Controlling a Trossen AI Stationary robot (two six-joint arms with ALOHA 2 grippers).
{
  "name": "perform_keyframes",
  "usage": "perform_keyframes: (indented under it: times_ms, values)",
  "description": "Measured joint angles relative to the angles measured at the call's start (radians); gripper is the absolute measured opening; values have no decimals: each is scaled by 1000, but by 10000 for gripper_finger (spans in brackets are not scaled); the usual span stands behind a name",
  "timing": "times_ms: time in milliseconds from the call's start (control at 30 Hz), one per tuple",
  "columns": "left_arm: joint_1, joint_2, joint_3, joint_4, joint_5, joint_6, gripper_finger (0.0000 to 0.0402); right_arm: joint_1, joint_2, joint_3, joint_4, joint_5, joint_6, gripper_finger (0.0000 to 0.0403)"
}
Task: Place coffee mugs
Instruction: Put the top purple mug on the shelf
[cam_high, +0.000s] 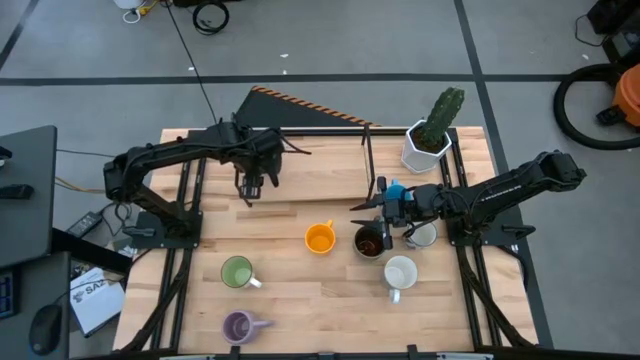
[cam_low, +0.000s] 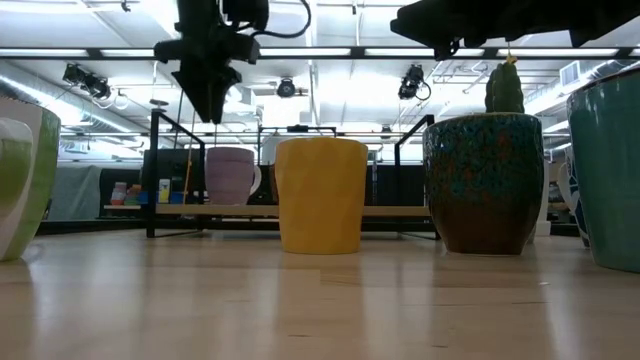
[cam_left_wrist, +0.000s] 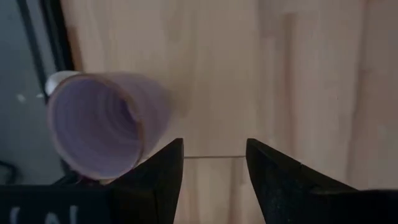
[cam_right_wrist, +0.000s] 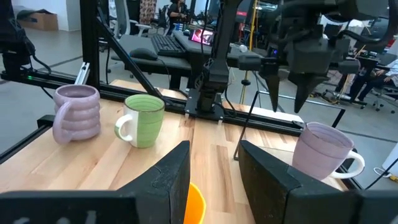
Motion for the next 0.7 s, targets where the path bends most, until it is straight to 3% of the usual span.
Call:
perform_keyframes:
  times_ms: [167,700]
  values:
    - [22,0,-36,68,-82,75,181,0,0,0,0,-1,-1,142]
    - [118,0,-168,276,-83,218,181,0,0,0,3,-2,-2,142]
